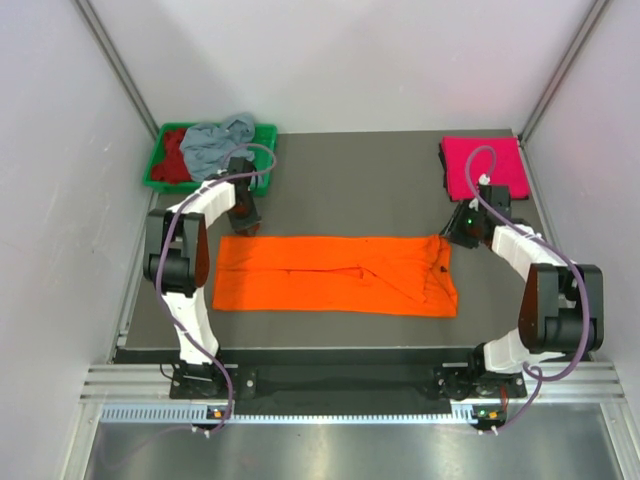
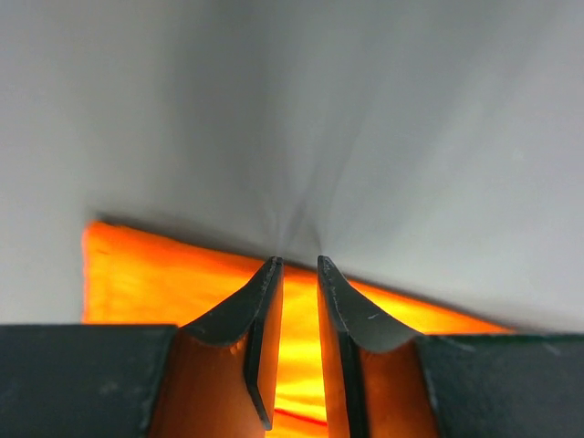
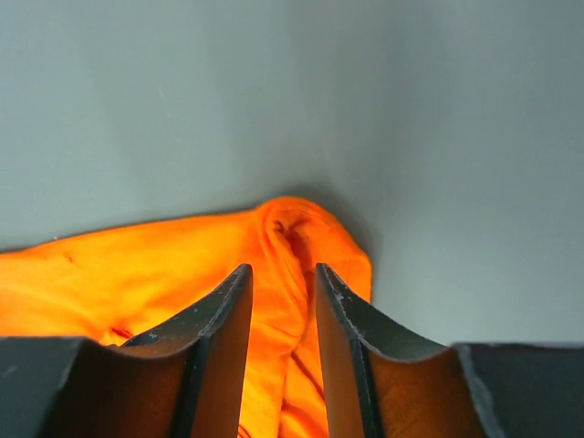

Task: Fold and stack the t-shirts
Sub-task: Fold the tshirt

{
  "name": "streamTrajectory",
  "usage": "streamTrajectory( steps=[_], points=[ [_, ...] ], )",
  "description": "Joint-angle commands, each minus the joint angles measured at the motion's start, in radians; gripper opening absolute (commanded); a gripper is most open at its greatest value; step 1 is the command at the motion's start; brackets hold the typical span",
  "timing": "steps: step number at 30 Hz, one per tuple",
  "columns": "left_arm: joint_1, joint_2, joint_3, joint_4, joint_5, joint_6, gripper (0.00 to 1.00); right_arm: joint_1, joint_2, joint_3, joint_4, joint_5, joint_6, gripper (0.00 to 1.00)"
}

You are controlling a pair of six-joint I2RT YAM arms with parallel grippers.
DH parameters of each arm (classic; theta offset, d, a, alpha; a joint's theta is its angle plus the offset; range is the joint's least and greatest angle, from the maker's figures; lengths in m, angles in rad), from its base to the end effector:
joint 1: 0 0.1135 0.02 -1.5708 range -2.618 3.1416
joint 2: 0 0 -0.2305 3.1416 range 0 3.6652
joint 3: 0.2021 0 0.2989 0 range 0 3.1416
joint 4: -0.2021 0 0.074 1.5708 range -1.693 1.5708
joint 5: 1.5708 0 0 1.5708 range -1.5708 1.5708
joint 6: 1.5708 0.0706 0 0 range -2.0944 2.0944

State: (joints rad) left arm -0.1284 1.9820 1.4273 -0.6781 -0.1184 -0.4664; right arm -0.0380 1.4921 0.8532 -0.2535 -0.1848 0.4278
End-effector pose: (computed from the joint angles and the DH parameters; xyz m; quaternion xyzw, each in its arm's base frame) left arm 0.4379 -0.0481 0.0856 -0.1753 0.9683 0.0066 0.1776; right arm 0.3629 -0.0008 0.1052 0.1869 0.9207 0.1495 0.3082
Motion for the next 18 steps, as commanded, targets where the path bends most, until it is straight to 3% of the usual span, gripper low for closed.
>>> streamTrajectory(
  steps=[1, 15, 18],
  points=[
    [-0.039, -0.068, 0.025, -0.023, 0.028, 0.025, 0.27, -0.011, -0.015, 0.056, -0.006, -0.024, -0.034, 0.34],
    [-0.062, -0.023, -0.016, 0.012, 0.053, -0.005, 0.27, -0.011, 0.109, 0.072, 0.037, -0.055, -0.054, 0.34],
    [-0.062, -0.003, -0.027, 0.014, 0.037, -0.008, 0.27, -0.013, 0.138, 0.061, 0.065, -0.028, -0.046, 0.27]
  ],
)
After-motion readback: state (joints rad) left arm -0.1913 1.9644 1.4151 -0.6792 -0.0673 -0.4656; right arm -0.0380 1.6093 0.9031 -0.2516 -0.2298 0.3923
